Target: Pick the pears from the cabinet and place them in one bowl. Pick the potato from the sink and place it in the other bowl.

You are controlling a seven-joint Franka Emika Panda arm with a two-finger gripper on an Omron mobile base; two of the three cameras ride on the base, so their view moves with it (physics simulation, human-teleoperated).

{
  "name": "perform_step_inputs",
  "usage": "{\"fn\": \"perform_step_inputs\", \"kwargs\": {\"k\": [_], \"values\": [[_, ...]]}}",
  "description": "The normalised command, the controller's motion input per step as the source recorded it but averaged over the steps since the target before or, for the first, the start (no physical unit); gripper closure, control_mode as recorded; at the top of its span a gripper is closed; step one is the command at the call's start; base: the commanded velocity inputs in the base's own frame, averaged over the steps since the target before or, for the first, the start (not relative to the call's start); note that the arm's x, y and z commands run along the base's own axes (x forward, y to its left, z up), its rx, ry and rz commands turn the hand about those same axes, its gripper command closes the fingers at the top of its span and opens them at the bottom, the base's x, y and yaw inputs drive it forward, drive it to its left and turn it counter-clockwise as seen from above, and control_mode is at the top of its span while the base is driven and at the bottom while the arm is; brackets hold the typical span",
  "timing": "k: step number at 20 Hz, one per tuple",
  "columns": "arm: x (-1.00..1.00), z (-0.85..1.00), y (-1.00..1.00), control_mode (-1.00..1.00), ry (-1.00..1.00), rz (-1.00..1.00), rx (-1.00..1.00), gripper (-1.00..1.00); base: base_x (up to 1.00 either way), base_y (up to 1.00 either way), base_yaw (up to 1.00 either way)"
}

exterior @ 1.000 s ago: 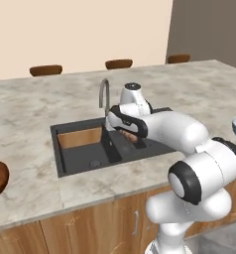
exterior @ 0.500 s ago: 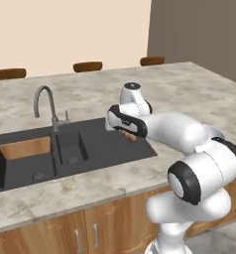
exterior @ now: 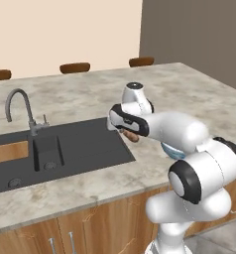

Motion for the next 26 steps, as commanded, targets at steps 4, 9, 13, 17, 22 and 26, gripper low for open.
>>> {"fn": "perform_step_inputs", "kwargs": {"k": [4, 9, 13, 17, 22, 26], "values": [[0.31, -0.01, -0.61, -1.0, 0.0, -0.03, 0.01, 1.0, 0.0, 0.0, 0.0], [0.2, -0.02, -0.74, -1.0, -0.02, -0.16, -0.01, 1.0, 0.0, 0.0, 0.0], [0.01, 0.0, -0.69, -1.0, -0.03, -0.23, -0.04, 1.0, 0.0, 0.0, 0.0], [-0.04, 0.27, -0.69, -1.0, 0.02, -0.24, 0.0, 1.0, 0.0, 0.0, 0.0], [-0.01, 0.14, -0.79, -1.0, 0.04, -0.23, 0.03, 1.0, 0.0, 0.0, 0.0], [-0.34, -0.18, -0.7, -1.0, 0.0, -0.19, 0.03, 1.0, 0.0, 0.0, 0.0]]}}
